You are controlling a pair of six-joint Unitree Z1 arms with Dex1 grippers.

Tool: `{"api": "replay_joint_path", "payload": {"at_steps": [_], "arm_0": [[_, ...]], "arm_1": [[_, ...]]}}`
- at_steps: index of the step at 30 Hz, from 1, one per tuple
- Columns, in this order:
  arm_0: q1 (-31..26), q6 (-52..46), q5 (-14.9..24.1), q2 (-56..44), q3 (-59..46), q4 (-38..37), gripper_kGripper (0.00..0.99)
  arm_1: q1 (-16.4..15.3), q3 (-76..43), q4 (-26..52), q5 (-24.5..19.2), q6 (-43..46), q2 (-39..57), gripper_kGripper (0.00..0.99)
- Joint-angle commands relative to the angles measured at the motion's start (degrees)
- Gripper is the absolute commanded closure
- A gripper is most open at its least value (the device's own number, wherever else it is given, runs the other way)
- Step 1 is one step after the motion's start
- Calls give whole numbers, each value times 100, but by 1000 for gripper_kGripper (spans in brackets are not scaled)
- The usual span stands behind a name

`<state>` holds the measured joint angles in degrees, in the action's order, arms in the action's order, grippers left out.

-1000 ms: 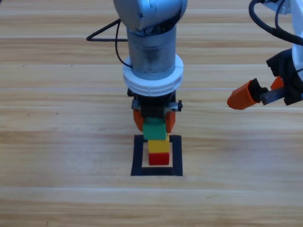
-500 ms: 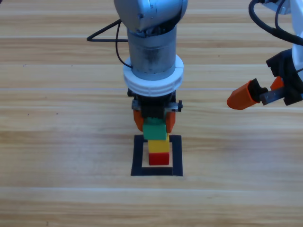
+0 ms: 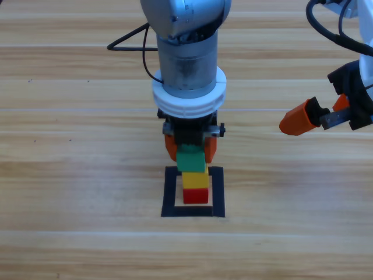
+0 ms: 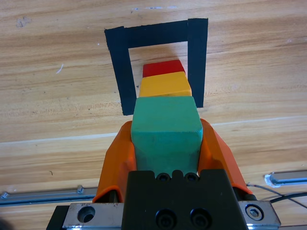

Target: Stack the blocks in the rectangular block: red at the bottom, yellow in the middle, green on top

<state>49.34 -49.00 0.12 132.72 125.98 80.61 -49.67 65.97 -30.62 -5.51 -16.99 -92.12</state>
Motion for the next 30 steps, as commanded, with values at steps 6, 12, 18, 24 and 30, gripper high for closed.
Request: {"api": "replay_joint_path", "payload": {"at_steps": [6,12,18,24,30], "arm_0": [[120,57,32,281,111,34,973],[120,48,32,308,138,34,973],[120,48,32,325,111,34,973],[120,40,32,308,15,34,973],[120,40,32,343,-29,34,973]], "arm_1": [[142,-111,65,130,12,-52,4],[142,-111,65,156,21,-61,4],[142,-111,65,191,29,-105,4],[142,-120,65,217,47,-149,4],[142,-111,65,217,56,-166,4]]}}
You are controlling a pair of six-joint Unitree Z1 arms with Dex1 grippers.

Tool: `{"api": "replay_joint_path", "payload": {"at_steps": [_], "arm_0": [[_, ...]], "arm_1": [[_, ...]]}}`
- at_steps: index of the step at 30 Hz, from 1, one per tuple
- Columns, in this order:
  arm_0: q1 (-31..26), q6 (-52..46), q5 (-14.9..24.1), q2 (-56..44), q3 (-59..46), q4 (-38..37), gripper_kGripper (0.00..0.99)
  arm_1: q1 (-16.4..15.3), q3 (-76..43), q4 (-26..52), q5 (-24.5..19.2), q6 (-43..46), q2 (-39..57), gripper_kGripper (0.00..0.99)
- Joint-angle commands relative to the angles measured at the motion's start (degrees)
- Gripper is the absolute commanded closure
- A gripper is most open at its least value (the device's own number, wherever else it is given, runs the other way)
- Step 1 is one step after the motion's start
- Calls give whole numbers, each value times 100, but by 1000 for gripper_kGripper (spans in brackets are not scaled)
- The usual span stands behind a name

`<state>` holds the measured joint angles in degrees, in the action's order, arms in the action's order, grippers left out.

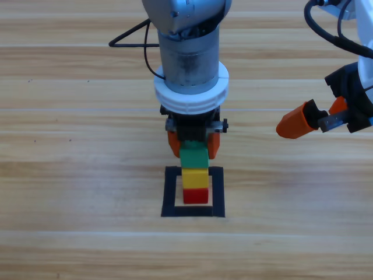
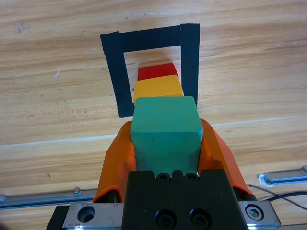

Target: Stack the blocks in the rectangular block: red at the bottom, yellow in the middle, green on top

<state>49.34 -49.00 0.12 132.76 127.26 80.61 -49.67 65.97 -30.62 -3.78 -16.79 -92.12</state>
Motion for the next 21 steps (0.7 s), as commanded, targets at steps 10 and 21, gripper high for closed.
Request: {"api": "replay_joint_path", "payload": {"at_steps": [10,21], "arm_0": [[120,40,32,365,-149,34,973],[120,40,41,400,-149,34,973]], "arm_1": [[142,-120,65,52,36,-166,4],[142,-120,65,70,44,-174,4]]}}
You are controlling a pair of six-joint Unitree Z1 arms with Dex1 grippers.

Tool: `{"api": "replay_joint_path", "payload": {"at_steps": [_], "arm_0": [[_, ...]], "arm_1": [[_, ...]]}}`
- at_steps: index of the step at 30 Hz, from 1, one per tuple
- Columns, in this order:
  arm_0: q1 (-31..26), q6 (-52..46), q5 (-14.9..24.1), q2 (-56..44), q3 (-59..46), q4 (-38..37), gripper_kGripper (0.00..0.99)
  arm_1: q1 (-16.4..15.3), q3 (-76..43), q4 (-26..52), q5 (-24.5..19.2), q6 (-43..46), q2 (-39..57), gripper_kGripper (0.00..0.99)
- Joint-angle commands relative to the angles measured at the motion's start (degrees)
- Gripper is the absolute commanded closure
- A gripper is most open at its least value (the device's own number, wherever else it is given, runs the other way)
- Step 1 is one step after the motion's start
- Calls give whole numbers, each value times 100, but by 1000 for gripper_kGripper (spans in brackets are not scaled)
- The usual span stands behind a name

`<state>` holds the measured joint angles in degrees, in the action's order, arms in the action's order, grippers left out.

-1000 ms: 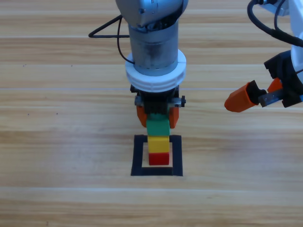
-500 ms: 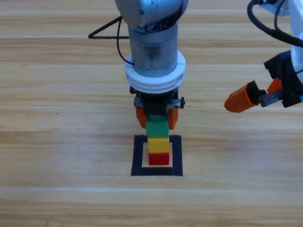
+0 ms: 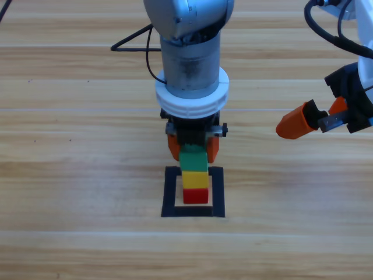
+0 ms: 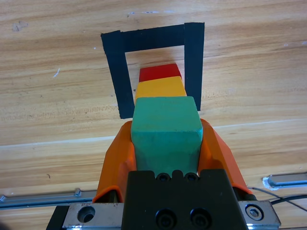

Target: Stack the blocks in the rectangular block: red at the bottom, yellow in the middle, green on top

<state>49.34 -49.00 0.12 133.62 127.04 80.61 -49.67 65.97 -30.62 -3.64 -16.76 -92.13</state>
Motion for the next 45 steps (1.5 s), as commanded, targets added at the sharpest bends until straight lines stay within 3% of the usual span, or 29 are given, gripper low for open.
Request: {"api": "replay_joint_path", "payload": {"at_steps": [1,4,6,7,9,10,27,34,36,37,41,45], "arm_0": [[120,40,41,305,-127,34,973],[120,40,41,279,-127,34,959],[128,40,41,226,-144,34,844],[128,40,32,200,-144,34,680],[137,31,41,129,-144,34,70],[137,40,41,94,-162,34,1],[164,119,94,-337,-162,34,0],[559,374,656,-1989,14,25,0],[1060,365,1078,-2455,-127,-36,0],[1350,277,1298,-2692,-259,-45,0],[1886,303,1544,-3342,-1155,-484,0],[2466,506,1720,-4784,-3809,-2392,0]], "arm_1": [[142,-120,65,57,41,-165,4],[142,-120,65,57,41,-165,4],[142,-120,65,57,41,-165,4],[142,-120,65,65,41,-165,4],[142,-120,56,65,41,-165,4],[142,-120,65,65,41,-165,4],[142,-120,56,65,41,-165,4],[142,-120,56,57,41,-165,4],[142,-111,56,57,41,-165,4],[142,-120,56,65,41,-165,4],[142,-120,56,65,41,-165,4],[142,-111,56,101,41,-174,4]]}}
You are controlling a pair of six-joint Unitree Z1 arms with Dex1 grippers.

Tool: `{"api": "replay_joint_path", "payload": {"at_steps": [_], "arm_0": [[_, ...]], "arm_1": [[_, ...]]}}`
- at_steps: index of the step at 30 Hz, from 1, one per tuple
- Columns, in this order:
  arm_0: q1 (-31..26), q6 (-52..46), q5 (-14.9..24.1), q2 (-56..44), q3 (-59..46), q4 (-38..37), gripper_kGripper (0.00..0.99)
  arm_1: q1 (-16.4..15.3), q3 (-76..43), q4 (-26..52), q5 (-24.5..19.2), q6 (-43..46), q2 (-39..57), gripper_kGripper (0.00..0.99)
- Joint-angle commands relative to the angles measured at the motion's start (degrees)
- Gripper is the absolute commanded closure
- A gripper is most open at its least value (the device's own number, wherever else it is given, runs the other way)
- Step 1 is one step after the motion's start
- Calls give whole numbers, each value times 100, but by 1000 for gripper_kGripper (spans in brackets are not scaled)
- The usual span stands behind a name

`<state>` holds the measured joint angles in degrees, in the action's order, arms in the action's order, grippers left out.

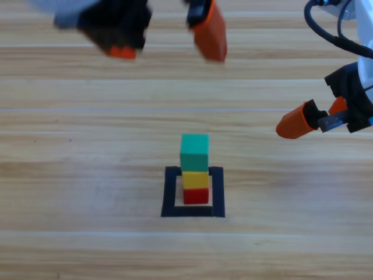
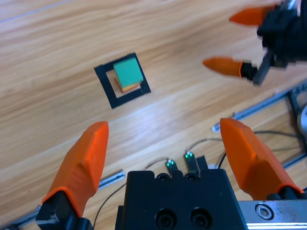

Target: Stack the blocks in the rectangular block: red at the bottom, yellow in the middle, green on top

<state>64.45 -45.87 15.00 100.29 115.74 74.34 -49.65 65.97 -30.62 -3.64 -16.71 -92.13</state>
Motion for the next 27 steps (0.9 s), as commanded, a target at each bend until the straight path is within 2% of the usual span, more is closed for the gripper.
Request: {"api": "replay_joint_path", "payload": {"at_steps": [1,15,27], "arm_0": [[1043,227,258,-1653,-3119,-2064,0],[1140,324,381,-1626,-3514,-2204,0],[1140,183,372,-1574,-3628,-2301,0]], "arm_1": [[140,-111,56,135,37,-183,4],[140,-93,65,1119,459,-429,4],[140,-102,82,961,590,-420,4]]}}
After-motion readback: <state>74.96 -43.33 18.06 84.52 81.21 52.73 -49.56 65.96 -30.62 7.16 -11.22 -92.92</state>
